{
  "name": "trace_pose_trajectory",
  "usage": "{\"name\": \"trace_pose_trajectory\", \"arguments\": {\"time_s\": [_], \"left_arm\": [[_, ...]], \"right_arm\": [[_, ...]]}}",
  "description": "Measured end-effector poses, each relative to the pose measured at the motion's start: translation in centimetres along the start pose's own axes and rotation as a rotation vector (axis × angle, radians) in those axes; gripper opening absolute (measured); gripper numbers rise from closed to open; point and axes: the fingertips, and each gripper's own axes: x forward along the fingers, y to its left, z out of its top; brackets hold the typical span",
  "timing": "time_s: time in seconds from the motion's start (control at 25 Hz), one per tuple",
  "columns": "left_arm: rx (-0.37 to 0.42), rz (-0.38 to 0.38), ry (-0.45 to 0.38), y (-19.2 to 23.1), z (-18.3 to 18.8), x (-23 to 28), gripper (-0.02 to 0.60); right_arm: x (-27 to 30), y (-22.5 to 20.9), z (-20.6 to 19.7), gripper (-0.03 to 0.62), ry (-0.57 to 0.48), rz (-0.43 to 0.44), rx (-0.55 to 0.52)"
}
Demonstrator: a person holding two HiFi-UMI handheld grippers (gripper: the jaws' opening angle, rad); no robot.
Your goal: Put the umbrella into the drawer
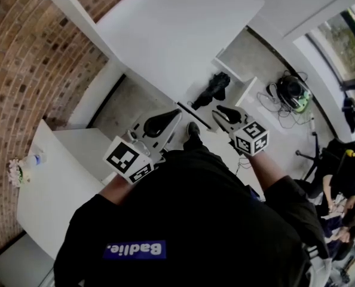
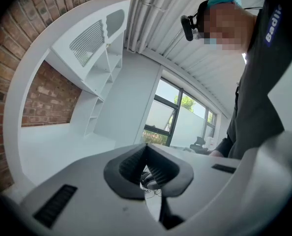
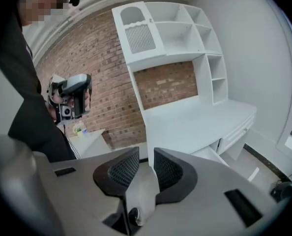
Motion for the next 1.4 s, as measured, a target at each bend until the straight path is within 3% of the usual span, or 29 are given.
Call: {"name": "trace_pose_trajectory", "arguments": {"time_s": [0.48,0.8,1.4], "left_arm": [[0.020,-0.048,-0.021,-1.5,0.5,-0.5,0.003],[0.007,-0.070,-0.008,-2.4,-0.2,0.2,0.003],[0.011,-0.057,-0.006,-2.6,-0.3,0.3,0.003]], "right_arm": [[-3.9,4.4,4.9,0.045,-0.219,0.003,0.144],[-5.8,8.5,9.0,0.029,-0.354,0.126,0.113],[-6.3,9.1,10.6,0.029,-0.405,0.166,0.099]]}}
